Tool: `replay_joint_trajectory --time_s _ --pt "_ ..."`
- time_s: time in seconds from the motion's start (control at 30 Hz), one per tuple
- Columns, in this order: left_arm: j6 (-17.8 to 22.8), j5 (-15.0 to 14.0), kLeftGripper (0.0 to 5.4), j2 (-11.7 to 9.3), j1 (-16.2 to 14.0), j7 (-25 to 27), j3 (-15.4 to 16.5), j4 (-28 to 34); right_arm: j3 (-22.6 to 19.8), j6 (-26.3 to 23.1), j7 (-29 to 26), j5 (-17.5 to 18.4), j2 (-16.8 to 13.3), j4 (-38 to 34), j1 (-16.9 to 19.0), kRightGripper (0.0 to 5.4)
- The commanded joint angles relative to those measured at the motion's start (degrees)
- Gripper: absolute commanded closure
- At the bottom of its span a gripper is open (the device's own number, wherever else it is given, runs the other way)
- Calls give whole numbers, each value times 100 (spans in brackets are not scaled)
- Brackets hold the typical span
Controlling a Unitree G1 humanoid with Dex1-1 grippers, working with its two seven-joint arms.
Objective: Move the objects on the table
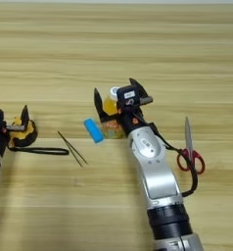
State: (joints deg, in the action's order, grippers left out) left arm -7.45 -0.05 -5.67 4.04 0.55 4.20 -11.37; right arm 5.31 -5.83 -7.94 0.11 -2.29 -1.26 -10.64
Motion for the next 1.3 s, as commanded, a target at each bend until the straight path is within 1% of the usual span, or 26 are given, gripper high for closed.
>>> replay_joint_trajectory --time_s 0.03,0.47,0.57,0.77,0.87,0.93,0.97,1.03,1.07,1.27,1.3 --pt "71 49 0 -8 -8 -17 -15 47 -110 -182 -18 134 34 240 -135 2" --pt "82 45 0 -2 -5 -15 -20 57 -199 -48 -64 174 -15 1000 -374 2" --pt "84 42 0 -2 -1 -13 -19 53 -253 -24 -86 230 2 1206 -461 2" --pt "82 37 0 -8 0 -6 -14 46 -239 58 -152 231 10 1384 -531 2" --pt "80 36 0 -9 2 -6 -12 41 -224 77 -176 228 22 1413 -530 30" --pt "79 36 0 -10 4 -6 -11 37 -223 75 -187 232 32 1401 -526 60" --pt "79 36 0 -11 7 -6 -10 35 -213 69 -201 237 42 1371 -516 64" --pt "77 36 0 -13 9 -5 -9 29 -180 71 -222 234 60 1318 -491 97" --pt "76 36 0 -13 8 -5 -9 29 -159 86 -244 235 70 1293 -476 100" --pt "79 44 0 -6 2 -16 -13 39 -72 37 -274 207 111 1119 -371 182" --pt "78 46 0 -4 0 -19 -14 41 -57 3 -253 178 103 1087 -349 188"
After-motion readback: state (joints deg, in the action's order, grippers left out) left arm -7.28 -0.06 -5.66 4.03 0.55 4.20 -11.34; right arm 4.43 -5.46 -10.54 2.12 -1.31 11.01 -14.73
